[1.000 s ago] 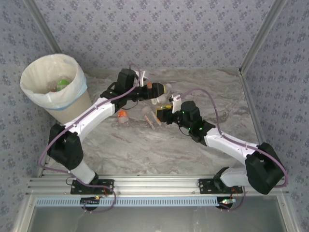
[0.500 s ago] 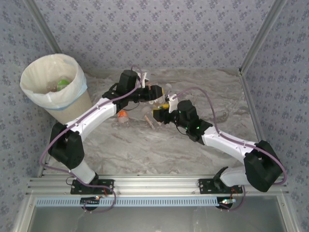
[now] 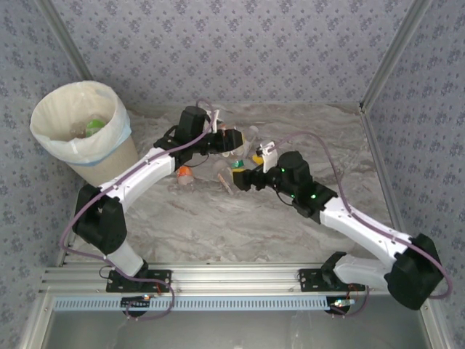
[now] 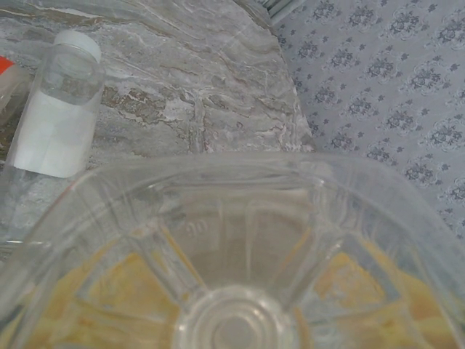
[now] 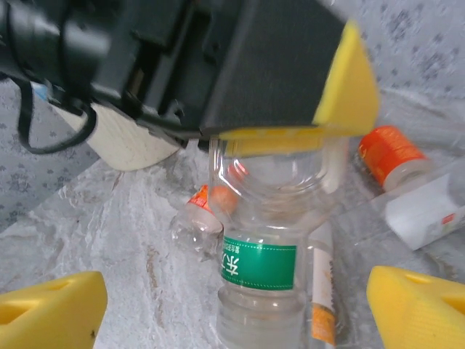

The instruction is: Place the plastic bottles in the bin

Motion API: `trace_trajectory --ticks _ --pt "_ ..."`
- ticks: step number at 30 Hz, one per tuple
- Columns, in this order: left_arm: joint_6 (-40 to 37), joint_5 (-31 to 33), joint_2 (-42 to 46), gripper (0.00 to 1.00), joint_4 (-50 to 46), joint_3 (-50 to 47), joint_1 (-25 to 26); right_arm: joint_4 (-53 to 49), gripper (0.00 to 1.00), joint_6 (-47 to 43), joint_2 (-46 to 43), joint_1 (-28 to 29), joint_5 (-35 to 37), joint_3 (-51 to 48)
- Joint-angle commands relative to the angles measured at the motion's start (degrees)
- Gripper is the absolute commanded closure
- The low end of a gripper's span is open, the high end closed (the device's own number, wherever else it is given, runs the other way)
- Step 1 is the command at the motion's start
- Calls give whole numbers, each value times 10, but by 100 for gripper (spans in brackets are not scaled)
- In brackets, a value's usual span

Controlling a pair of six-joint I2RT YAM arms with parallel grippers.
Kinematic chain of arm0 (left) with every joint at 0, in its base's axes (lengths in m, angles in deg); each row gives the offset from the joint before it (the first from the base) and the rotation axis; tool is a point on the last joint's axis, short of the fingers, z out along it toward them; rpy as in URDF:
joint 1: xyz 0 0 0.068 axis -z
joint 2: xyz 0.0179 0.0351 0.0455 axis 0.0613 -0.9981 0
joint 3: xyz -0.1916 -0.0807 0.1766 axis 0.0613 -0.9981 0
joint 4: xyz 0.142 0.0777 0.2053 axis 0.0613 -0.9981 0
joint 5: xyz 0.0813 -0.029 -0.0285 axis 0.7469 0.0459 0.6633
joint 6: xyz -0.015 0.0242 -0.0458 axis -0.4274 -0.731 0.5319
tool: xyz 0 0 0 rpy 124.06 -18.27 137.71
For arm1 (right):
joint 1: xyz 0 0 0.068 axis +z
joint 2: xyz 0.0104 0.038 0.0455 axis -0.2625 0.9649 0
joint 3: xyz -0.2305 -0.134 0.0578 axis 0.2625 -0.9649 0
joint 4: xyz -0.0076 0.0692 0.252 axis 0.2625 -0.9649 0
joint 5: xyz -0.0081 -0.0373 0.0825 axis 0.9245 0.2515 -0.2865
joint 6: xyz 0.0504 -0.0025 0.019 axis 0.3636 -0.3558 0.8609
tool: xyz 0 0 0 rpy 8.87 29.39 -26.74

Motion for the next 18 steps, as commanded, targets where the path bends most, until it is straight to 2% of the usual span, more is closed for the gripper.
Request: trace_trajectory --ticks 1,2,5,8,13,18 --pt "-8 8 18 53 -2 3 -9 -41 0 -28 -49 -5 67 -13" --pt "-9 8 19 53 -4 3 -12 -47 0 -26 -61 -5 100 -18" --pt "-17 13 23 54 -15 4 -25 -79 0 40 -82 -10 269 -31" --pt "-21 19 31 54 -31 3 -44 -144 0 121 -92 -34 359 -44" --pt "-49 42 59 55 -69 8 -81 -170 0 229 -117 -91 357 -90" --pt "-66 102 109 56 -98 16 -127 -171 0 268 -145 -117 369 -120"
